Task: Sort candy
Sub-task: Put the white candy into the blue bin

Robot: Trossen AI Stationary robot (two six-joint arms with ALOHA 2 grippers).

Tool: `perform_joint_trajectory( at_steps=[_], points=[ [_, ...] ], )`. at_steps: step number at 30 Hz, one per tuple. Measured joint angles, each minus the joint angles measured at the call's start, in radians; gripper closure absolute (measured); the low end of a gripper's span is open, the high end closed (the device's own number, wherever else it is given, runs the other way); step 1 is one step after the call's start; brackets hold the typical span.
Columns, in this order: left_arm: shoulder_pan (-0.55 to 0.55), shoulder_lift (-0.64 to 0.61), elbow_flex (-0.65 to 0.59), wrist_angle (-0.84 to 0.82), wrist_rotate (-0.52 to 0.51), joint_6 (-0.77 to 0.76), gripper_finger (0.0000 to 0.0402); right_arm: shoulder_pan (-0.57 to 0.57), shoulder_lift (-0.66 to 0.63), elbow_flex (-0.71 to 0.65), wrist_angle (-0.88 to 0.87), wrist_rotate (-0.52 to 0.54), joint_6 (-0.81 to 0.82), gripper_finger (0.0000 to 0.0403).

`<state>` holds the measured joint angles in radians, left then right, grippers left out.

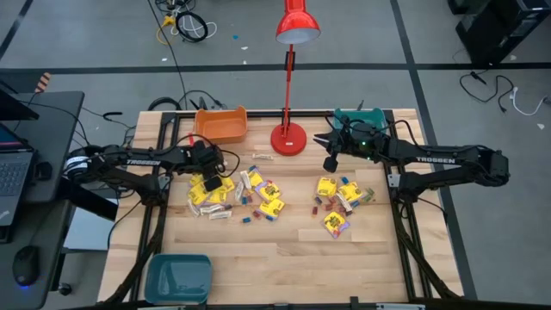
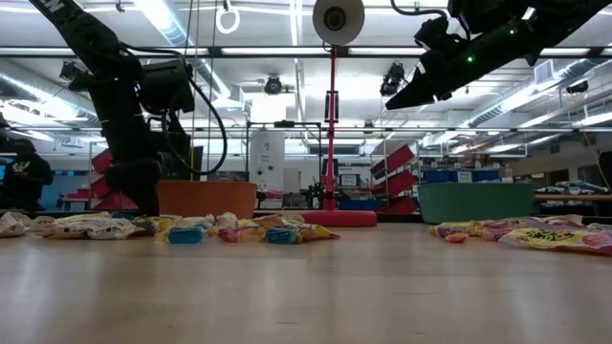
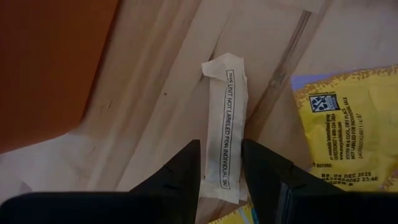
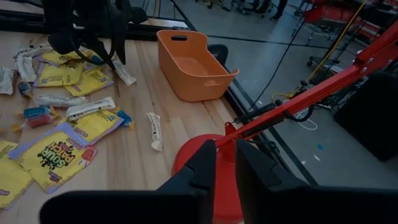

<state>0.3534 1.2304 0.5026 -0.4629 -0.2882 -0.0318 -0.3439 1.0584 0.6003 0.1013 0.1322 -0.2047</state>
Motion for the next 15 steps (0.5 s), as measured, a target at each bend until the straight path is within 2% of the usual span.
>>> perform_joint_trajectory(
  at_steps=[15],
  points=[
    [0.000, 0.000, 0.000, -0.001, 0.002, -0.026, 0.0244, 0.000, 0.000, 0.000, 0.000, 0.000, 0.003, 0.0347]
  ],
)
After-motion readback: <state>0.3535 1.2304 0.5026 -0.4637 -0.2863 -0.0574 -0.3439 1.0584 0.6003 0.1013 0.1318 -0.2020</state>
